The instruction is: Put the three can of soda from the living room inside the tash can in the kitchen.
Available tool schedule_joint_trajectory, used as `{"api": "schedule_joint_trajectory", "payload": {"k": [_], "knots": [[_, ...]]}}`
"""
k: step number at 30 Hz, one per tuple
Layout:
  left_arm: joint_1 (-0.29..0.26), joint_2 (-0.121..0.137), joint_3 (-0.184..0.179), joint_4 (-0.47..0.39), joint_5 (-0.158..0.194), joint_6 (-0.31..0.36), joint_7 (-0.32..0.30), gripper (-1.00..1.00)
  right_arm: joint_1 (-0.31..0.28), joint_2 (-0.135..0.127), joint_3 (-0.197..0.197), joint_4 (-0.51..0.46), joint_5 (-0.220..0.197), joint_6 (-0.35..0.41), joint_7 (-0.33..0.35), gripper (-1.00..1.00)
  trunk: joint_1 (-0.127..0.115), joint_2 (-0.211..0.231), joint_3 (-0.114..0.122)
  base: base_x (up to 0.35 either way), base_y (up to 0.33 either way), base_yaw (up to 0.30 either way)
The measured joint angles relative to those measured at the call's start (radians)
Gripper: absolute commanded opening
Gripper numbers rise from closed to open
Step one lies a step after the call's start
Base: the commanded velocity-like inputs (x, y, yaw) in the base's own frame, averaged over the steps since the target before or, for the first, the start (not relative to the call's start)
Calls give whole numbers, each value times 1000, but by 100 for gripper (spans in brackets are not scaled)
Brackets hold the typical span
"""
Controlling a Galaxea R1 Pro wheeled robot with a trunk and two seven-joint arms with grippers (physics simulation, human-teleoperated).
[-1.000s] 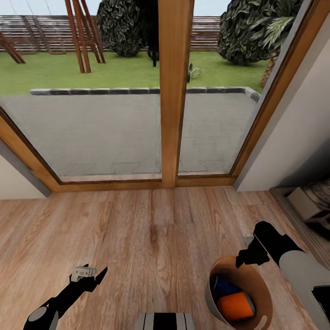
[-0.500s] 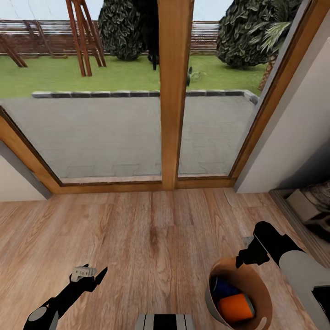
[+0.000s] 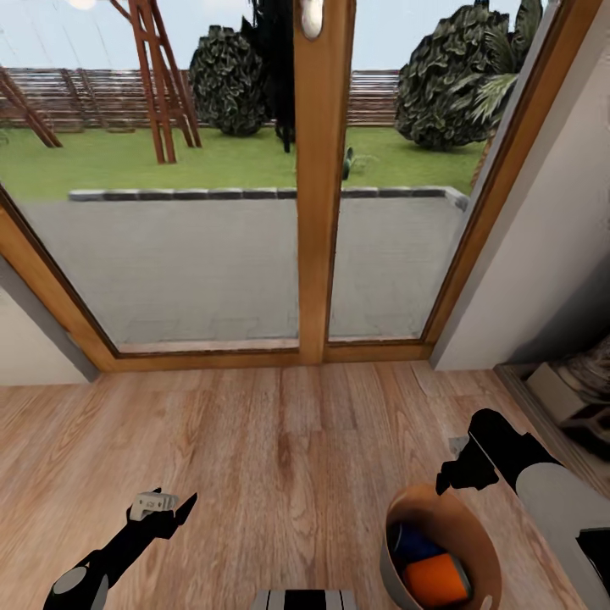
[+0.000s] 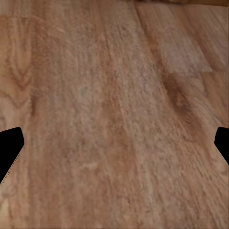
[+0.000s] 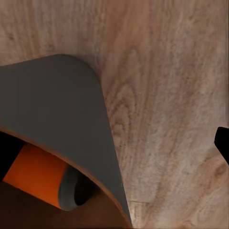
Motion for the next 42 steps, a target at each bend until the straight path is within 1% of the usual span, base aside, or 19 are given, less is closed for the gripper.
{"api": "schedule_joint_trajectory", "payload": {"k": [17,21,25,30,42], "knots": [[0,0,-1,0,0,0,1,100,1,0,0,0,0,0,-6,100,-8,4,66,0,0,0],[0,0,-1,0,0,1,1,100,2,-1,-2,-1,0,-20,-9,100,-9,5,81,0,0,0],[0,0,0,0,0,0,1,100,3,0,-2,-1,0,-25,-11,100,-11,6,97,0,0,0],[-1,1,-1,20,2,0,1,100,5,0,-2,-2,0,-27,-13,100,-13,7,116,0,0,0],[-1,2,-2,26,3,-1,2,100,6,0,-2,-2,0,-28,-14,100,-19,10,162,0,0,0]]}}
